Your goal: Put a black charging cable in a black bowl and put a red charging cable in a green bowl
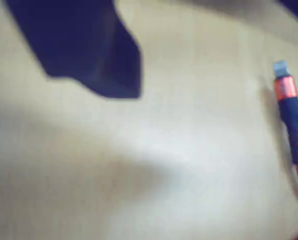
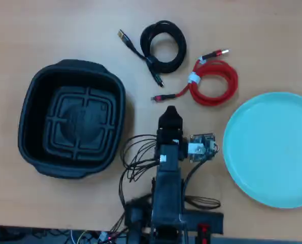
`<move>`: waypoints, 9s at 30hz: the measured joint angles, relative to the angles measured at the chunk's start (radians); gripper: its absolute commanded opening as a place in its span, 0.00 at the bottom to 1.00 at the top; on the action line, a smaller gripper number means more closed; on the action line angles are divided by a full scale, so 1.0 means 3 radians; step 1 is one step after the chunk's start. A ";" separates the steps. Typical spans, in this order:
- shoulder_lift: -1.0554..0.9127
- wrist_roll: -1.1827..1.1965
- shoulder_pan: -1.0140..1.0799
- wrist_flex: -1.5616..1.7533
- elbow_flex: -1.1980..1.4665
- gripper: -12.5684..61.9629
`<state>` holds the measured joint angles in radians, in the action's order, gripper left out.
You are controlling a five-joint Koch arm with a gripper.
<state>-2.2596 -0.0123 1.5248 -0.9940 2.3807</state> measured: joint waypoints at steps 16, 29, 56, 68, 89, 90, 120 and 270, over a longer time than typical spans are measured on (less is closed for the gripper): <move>0.2424 -0.0128 -0.0368 -0.0747 -0.2618 0.79; 0.3237 -0.0133 -0.0721 -0.1064 -0.3707 0.79; 0.3983 0.0496 -0.0670 -0.1028 -0.4224 0.79; 0.4244 0.1145 -0.0562 -0.1028 -0.4224 0.79; 0.4464 0.1800 -0.0568 -0.1345 -0.4423 0.75; 0.4464 0.1800 -0.0568 -0.1345 -0.4423 0.71; 0.4275 0.1744 -0.0644 -0.1345 -0.4515 0.08; 0.3636 0.0869 -0.0430 -0.1079 -0.4382 0.08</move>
<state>-1.1689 0.2485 1.3959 -1.3177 1.0661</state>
